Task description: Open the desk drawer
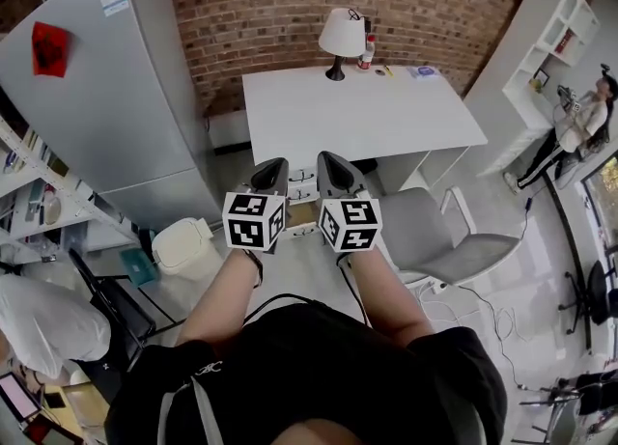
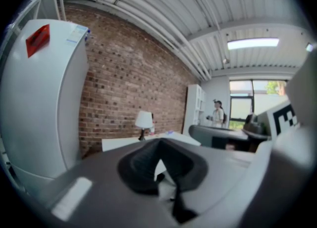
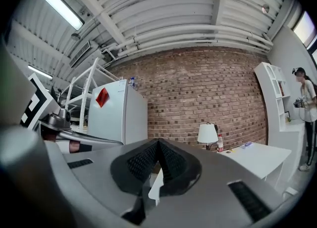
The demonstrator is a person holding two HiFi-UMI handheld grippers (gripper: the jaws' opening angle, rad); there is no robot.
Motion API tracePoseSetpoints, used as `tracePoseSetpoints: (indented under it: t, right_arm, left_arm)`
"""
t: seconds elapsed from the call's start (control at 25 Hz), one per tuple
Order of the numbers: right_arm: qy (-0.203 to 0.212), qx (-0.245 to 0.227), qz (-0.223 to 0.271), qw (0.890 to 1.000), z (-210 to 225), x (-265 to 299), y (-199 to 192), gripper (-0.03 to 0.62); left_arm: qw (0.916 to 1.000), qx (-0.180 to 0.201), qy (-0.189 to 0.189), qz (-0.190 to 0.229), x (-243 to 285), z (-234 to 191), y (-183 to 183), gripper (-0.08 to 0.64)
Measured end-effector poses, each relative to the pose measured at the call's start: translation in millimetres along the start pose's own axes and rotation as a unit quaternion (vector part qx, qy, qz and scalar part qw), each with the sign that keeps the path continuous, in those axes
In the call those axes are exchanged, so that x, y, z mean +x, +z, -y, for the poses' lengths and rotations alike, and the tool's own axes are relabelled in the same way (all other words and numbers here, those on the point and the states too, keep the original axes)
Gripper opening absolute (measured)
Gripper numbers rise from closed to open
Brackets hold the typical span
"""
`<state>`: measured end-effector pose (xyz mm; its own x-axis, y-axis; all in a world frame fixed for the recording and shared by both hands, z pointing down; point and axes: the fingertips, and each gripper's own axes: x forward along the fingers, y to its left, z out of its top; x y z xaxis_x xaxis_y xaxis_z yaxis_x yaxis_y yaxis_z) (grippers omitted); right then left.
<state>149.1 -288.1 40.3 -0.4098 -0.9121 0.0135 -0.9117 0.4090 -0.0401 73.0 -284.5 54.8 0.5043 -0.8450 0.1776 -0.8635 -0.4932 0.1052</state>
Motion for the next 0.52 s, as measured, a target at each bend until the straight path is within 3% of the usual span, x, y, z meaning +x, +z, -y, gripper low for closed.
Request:
tracePoseSetpoints:
  t: [0.52]
  right_arm:
    - [0.017, -0.019, 0.002, 1.0, -9.9, 4.3, -30.1, -0.002]
  left_arm:
    - [0.9998, 0.008, 0.013, 0.01, 0.6, -6.5, -21.4, -0.002]
